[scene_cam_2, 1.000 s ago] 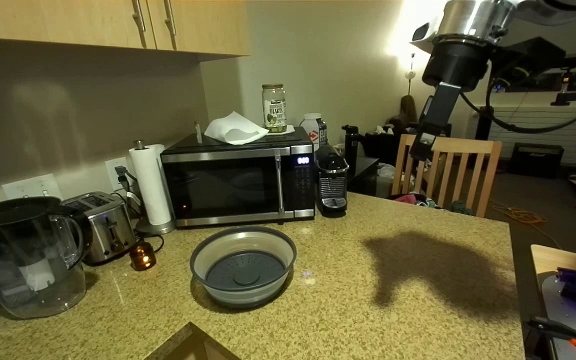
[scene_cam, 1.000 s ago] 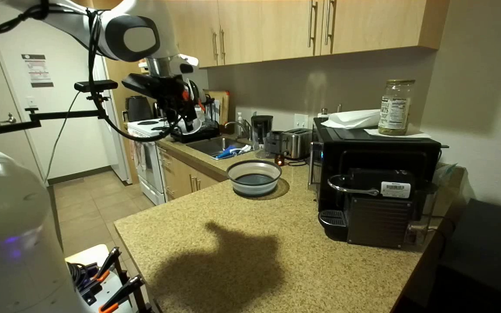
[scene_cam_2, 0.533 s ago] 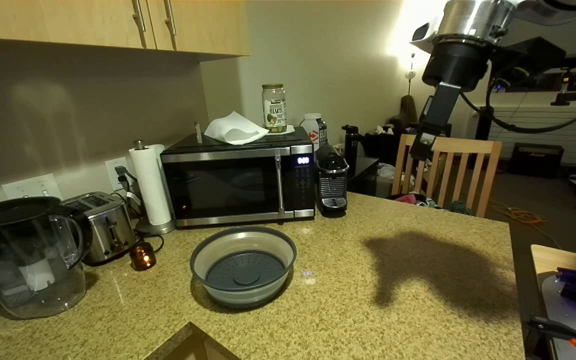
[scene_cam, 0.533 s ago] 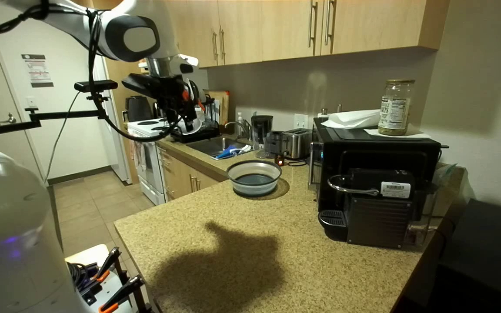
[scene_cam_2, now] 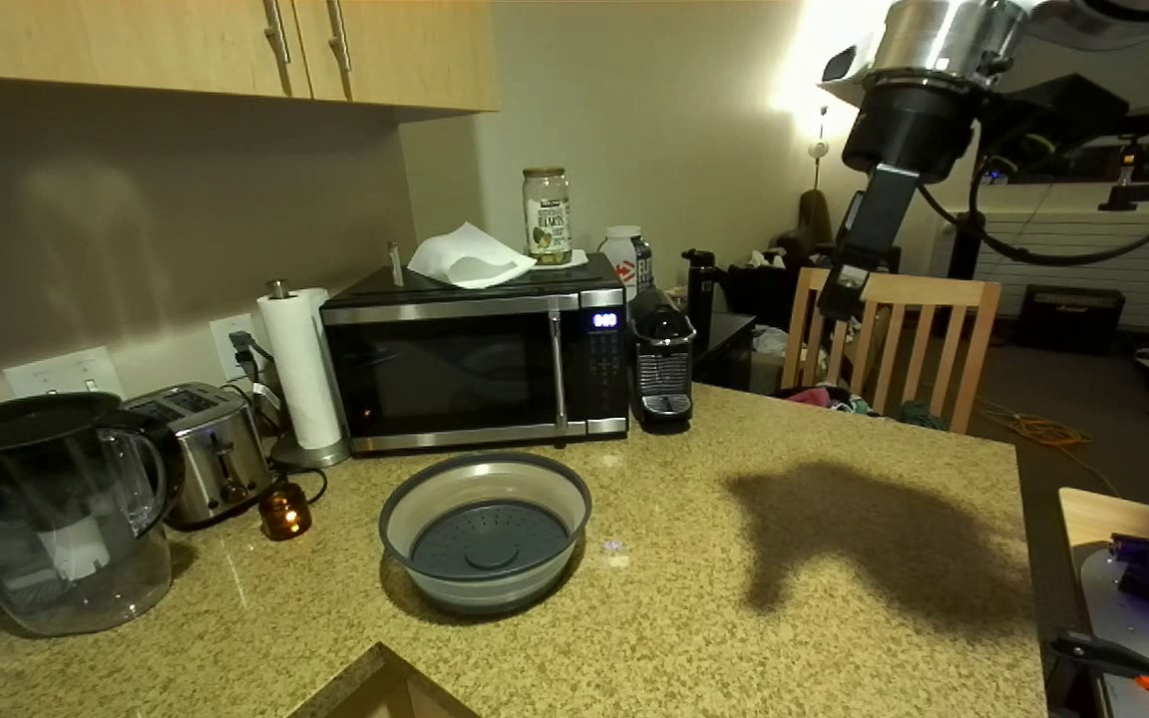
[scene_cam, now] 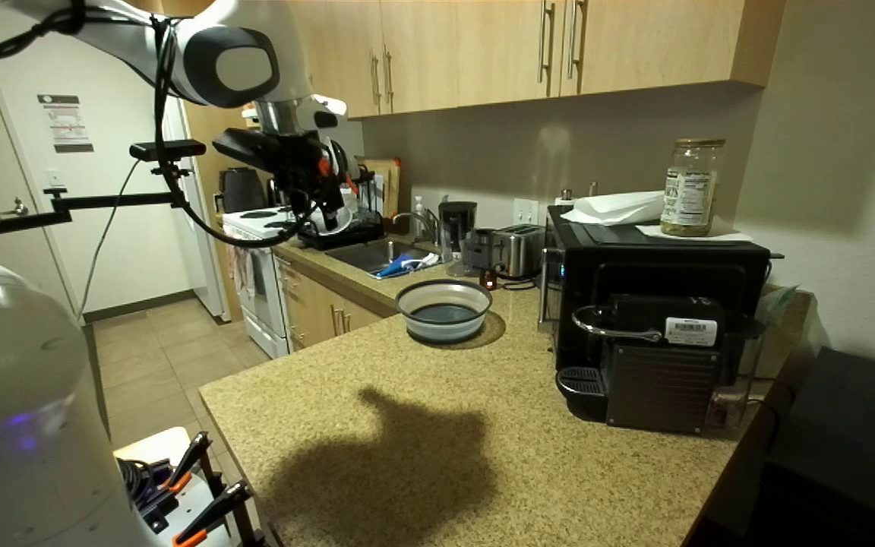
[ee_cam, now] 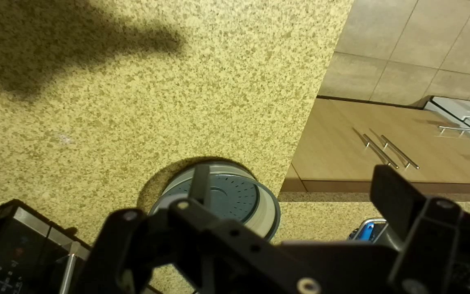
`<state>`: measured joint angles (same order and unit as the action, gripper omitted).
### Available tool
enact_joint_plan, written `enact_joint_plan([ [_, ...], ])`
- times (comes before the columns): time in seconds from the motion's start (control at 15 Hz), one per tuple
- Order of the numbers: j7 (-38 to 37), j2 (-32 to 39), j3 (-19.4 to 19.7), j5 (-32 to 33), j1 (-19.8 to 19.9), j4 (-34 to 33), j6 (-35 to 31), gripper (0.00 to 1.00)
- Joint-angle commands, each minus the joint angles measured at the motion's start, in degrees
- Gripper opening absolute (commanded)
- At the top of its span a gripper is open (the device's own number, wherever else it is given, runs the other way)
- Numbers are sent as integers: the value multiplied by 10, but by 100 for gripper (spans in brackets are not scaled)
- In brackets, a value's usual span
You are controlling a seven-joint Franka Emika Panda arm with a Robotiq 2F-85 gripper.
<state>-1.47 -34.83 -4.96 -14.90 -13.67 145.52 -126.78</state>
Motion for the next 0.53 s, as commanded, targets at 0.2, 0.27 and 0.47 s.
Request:
enact_joint_plan([
  [0.2, 8, 22, -3, -1, 10, -6, -9, 100],
  [0.27, 5, 43, -4, 6, 17, -13, -16, 100],
  [0.47, 1, 115, -3, 13, 34, -40, -36, 100],
])
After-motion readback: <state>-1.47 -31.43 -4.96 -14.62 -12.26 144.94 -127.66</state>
